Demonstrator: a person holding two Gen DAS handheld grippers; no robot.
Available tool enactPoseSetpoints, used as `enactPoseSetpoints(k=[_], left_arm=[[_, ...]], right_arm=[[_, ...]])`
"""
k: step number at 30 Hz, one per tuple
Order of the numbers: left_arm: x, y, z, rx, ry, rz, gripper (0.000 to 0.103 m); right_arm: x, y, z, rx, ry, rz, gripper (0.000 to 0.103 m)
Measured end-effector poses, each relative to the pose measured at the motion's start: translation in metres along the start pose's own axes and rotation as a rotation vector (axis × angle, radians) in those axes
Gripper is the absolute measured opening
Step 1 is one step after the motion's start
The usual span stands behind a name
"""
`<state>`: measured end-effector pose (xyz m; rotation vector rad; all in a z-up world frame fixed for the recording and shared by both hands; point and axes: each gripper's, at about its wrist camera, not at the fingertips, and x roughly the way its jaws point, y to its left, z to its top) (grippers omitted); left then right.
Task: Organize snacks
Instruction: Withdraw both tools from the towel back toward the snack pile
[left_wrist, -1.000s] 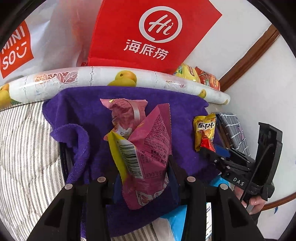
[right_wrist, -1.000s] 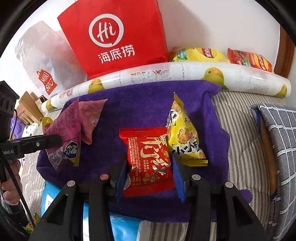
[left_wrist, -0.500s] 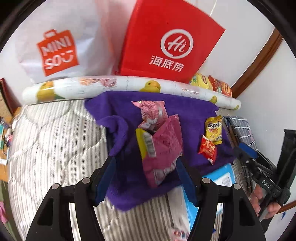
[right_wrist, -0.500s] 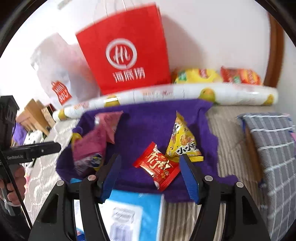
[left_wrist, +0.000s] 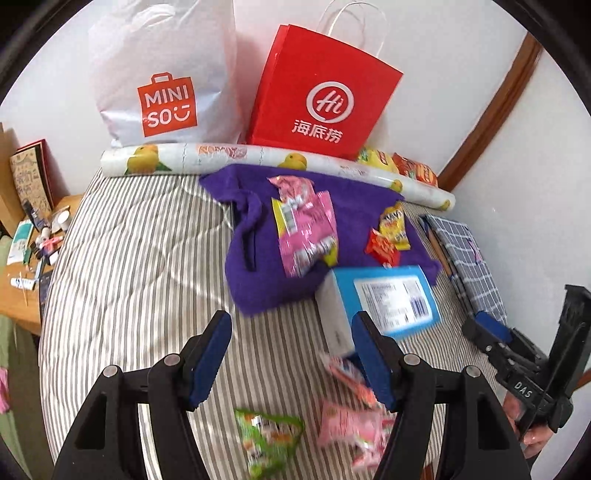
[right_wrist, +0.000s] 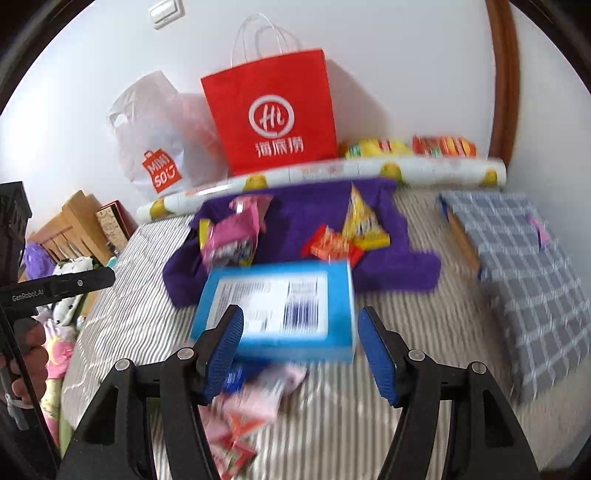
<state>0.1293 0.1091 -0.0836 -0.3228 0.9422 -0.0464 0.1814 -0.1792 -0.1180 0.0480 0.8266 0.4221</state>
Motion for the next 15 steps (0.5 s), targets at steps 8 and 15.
enactPoseSetpoints(k=[8,15], left_arm=[[-0.012,-0.001,-0.034,-0.02,0.017,-0.005,0.065],[-0.019,0.001,-0.055,-0.024,0.009,0.001,0.064]], right_arm=[[-0.014,0.003,-0.051,0.034,0.055,0.048,0.065],[-0.004,0.004,-0.071,0.029,0.08,0.021,0.065]])
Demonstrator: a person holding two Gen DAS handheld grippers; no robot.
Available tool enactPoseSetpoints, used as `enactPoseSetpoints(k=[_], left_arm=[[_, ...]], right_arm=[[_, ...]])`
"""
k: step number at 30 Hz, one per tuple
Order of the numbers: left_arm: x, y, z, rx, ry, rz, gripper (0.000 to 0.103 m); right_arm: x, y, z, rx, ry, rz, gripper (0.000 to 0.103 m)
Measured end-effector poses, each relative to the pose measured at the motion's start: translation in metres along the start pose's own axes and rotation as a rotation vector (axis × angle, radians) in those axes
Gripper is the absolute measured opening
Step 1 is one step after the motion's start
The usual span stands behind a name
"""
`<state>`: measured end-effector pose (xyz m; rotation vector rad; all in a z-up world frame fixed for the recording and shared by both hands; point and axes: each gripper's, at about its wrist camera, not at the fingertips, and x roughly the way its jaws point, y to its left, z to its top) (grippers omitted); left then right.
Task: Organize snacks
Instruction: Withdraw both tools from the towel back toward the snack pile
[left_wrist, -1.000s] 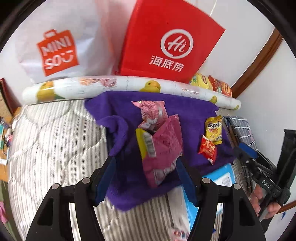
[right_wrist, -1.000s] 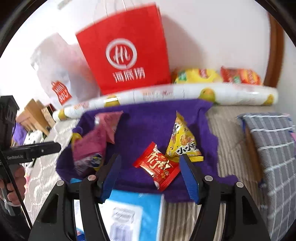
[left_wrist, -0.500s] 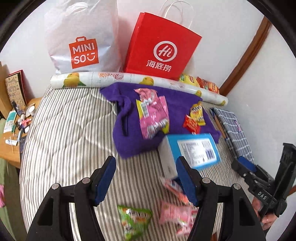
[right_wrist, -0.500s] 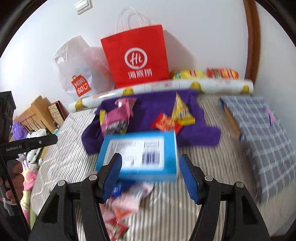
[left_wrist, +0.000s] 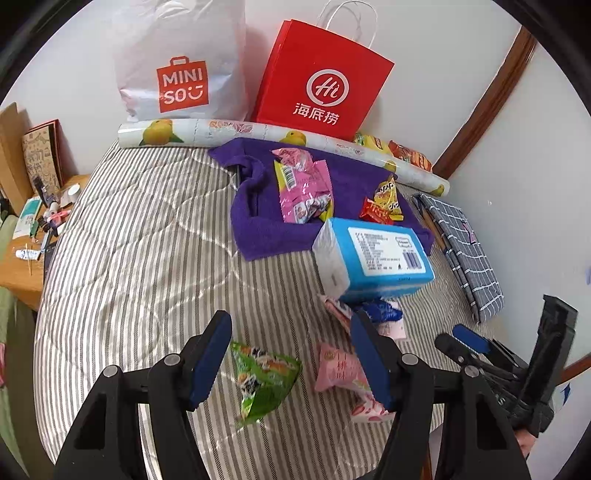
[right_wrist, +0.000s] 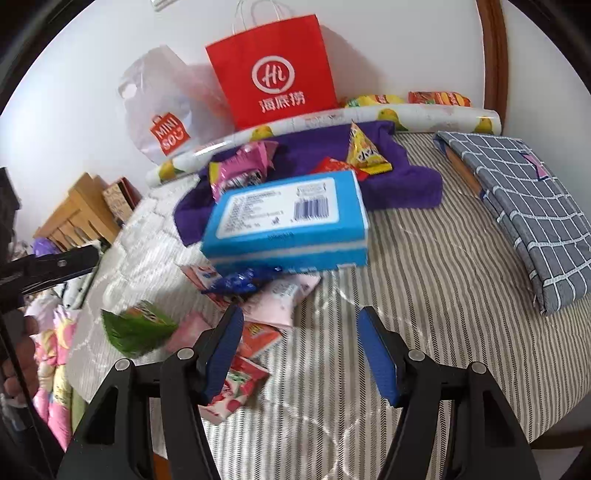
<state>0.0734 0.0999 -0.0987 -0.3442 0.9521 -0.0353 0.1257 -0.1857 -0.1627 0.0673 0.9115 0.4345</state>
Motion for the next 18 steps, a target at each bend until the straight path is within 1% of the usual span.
enactPoseSetpoints(k=[4,8,12,15,18], left_arm=[[0.004,0.007,-0.005,-0.019,0.0,0.0,0.064],[0.012,0.013,-0.004,-0.02,0.006,0.023,0.064],[0.02,0.022,-0.004,-0.037,0.019,0.037,0.064],[0.021,0.026,-0.005,-0.041,0.018,0.046,0.065],[0.022,0.029,-0.007,-0.046,0.021,0.058,0.065]], right_arm=[[0.016,-0.002,0.001,0.008,0.02,0.013,0.065],[0.033,0.006,0.008,-0.004,0.03,0.037,0.065],[0.056,0.016,0.011,-0.029,0.063,0.03,0.065],[0.07,0.018,0.011,-0.024,0.078,0.042,0.065],[0.083,0.024,0.01,-0.047,0.096,0.02,0.063]])
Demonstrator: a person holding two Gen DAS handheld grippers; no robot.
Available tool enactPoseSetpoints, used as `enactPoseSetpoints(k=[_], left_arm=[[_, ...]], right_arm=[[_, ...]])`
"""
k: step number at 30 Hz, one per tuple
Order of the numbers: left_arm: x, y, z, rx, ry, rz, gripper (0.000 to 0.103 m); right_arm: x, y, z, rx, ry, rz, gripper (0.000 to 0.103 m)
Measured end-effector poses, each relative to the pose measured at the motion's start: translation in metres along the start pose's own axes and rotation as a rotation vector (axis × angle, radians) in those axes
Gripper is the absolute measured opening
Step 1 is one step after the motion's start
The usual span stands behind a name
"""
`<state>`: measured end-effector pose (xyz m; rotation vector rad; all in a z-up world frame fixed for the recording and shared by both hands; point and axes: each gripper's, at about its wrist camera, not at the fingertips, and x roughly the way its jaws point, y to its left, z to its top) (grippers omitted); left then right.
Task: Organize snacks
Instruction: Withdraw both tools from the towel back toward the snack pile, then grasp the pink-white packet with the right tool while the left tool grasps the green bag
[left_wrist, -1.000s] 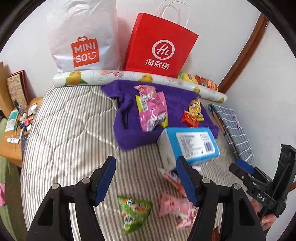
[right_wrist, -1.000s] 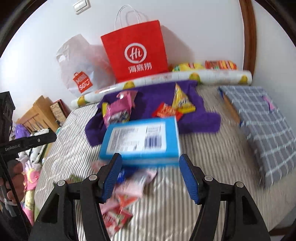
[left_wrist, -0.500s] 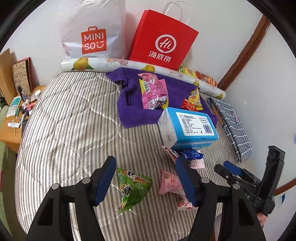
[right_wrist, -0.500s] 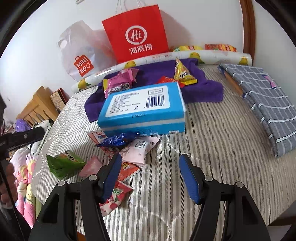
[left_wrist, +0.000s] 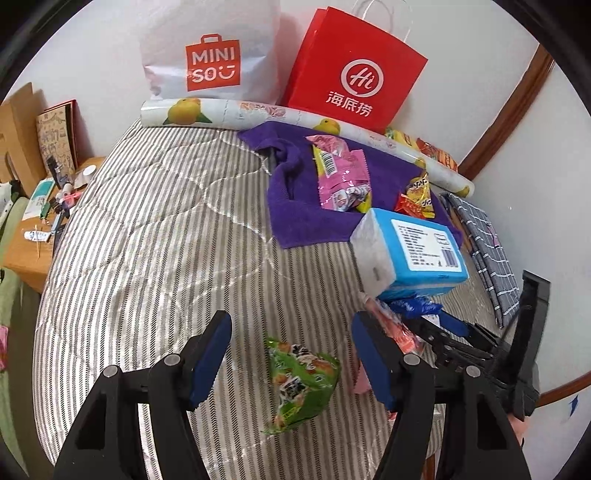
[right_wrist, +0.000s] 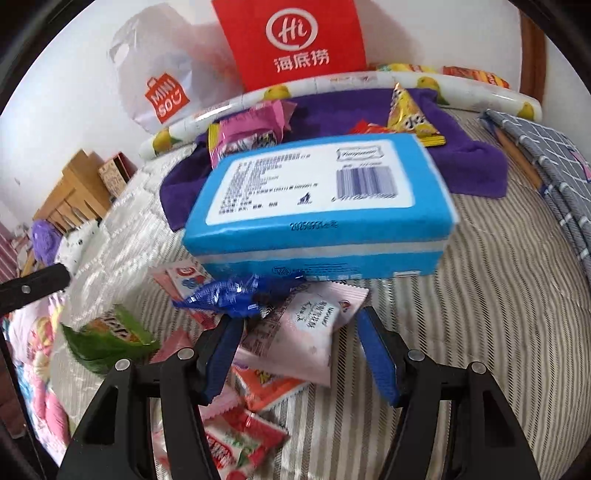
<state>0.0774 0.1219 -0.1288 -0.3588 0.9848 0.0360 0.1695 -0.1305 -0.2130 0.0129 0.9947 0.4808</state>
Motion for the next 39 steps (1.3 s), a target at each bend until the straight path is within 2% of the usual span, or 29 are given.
enactPoseSetpoints(k=[3,4,6,8,11,12,17,21,24,26,29,33,39], left_arm=[[0.001,0.002,-0.003,-0.008,0.002,0.005,0.065],[0.002,0.003,-0.005,-0.009,0.004,0.006,0.065],[0.002,0.003,-0.009,-0.011,0.005,0.004,0.065],[0.001,0.004,-0.012,-0.015,0.001,-0.007,0.065],[0.0,0.003,-0.016,-0.014,-0.003,-0.031,0.065],[0.0,0.001,-0.018,-0.009,-0.004,-0.04,0.065],[0.003,-0.007,-0.028,0.023,0.016,-0.044,0.066],[0.013,-0.014,-0.039,0.058,0.055,-0.029,0.069],[0.024,-0.016,-0.045,0.075,0.077,0.008,0.069],[0.029,-0.016,-0.047,0.072,0.087,0.006,0.069],[0.034,-0.016,-0.05,0.072,0.081,0.015,0.067],[0.036,-0.014,-0.05,0.071,0.066,0.004,0.047],[0.031,-0.009,-0.047,0.059,0.038,-0.045,0.044]], right_arm=[[0.003,0.004,-0.002,-0.039,-0.012,-0.038,0.055],[0.001,0.004,-0.003,-0.056,-0.012,-0.035,0.048],[-0.007,0.001,-0.007,-0.078,-0.018,-0.028,0.044],[-0.018,-0.005,-0.012,-0.095,-0.03,-0.058,0.04],[-0.034,-0.022,-0.021,-0.092,-0.056,-0.082,0.039],[-0.036,-0.028,-0.024,-0.088,-0.055,-0.084,0.033],[-0.041,-0.044,-0.034,-0.051,-0.06,-0.032,0.034],[-0.032,-0.041,-0.038,-0.066,-0.032,-0.028,0.045],[-0.031,-0.034,-0.042,-0.095,-0.059,-0.049,0.049],[-0.03,-0.032,-0.044,-0.11,-0.069,-0.064,0.049],[-0.03,-0.031,-0.046,-0.13,-0.076,-0.09,0.043],[-0.034,-0.036,-0.047,-0.104,-0.072,-0.084,0.041],[-0.043,-0.046,-0.05,-0.062,-0.077,-0.072,0.041]])
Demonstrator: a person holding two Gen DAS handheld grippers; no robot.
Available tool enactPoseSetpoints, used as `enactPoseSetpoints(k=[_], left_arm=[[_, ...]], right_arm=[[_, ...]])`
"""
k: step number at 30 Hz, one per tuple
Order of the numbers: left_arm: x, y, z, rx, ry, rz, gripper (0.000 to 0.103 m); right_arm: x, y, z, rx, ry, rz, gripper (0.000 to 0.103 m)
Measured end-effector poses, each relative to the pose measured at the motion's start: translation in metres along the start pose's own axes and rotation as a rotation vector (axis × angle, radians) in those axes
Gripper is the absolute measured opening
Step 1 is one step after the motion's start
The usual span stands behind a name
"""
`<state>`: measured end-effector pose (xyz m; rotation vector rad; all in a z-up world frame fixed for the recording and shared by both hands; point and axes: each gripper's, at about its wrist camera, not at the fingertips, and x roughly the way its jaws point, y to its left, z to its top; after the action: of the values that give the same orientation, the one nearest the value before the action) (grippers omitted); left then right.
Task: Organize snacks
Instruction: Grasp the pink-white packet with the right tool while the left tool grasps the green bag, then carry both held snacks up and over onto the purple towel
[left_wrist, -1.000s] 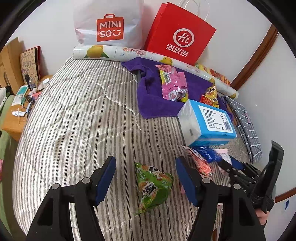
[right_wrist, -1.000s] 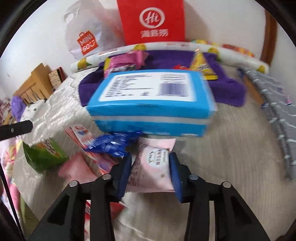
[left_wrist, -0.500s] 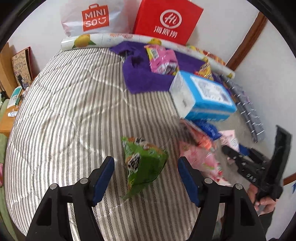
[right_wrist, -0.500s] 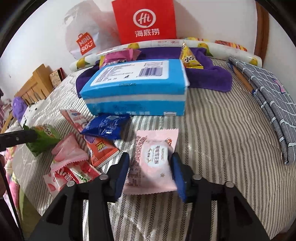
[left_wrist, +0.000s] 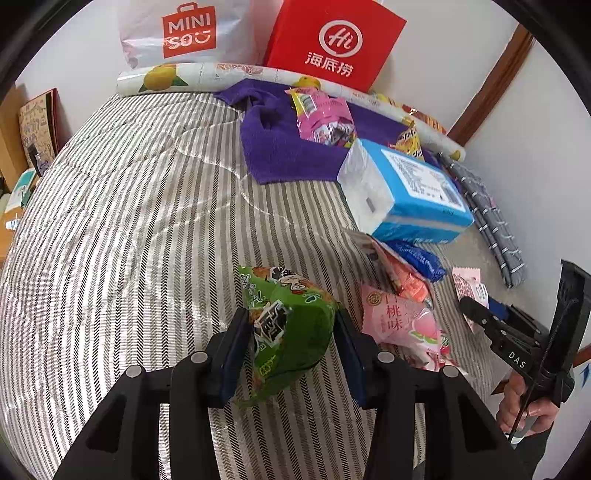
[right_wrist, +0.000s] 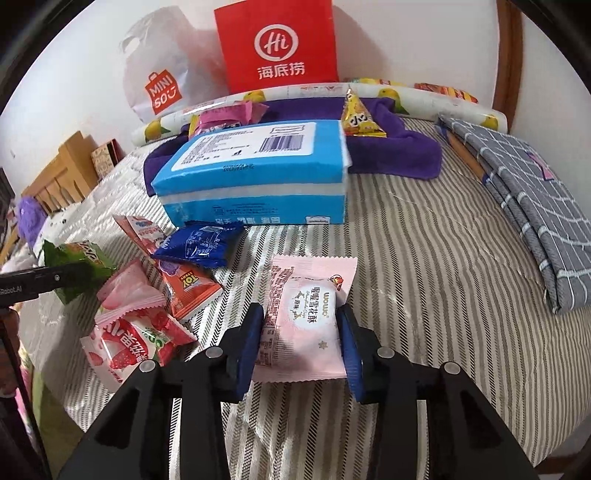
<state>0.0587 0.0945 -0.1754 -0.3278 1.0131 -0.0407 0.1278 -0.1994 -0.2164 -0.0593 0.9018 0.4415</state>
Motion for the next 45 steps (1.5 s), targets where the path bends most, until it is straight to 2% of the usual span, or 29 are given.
enactPoseSetpoints(k=[6,9,20,32,39,45], left_arm=[[-0.013,0.0,0.005,-0.002,-0.029,-0.014,0.043],[-0.019,-0.005,0.009,-0.002,-0.038,-0.063,0.043],[-0.026,-0.052,0.037,0.075,-0.089,-0.118,0.043],[-0.023,-0.093,0.101,0.151,-0.145,-0.092,0.043],[-0.013,-0.101,0.144,0.16,-0.171,-0.055,0.043],[0.001,-0.098,0.179,0.144,-0.177,-0.052,0.043]], right_arm=[[-0.017,-0.006,0.007,0.034,-0.036,0.028,0.041],[-0.026,-0.01,0.013,0.056,-0.055,0.049,0.041],[-0.047,-0.018,0.051,0.077,-0.114,0.051,0.041],[-0.052,-0.001,0.122,-0.008,-0.205,0.059,0.041],[-0.035,-0.007,0.164,-0.012,-0.215,0.067,0.041],[-0.012,-0.018,0.203,0.021,-0.208,0.072,0.041]])
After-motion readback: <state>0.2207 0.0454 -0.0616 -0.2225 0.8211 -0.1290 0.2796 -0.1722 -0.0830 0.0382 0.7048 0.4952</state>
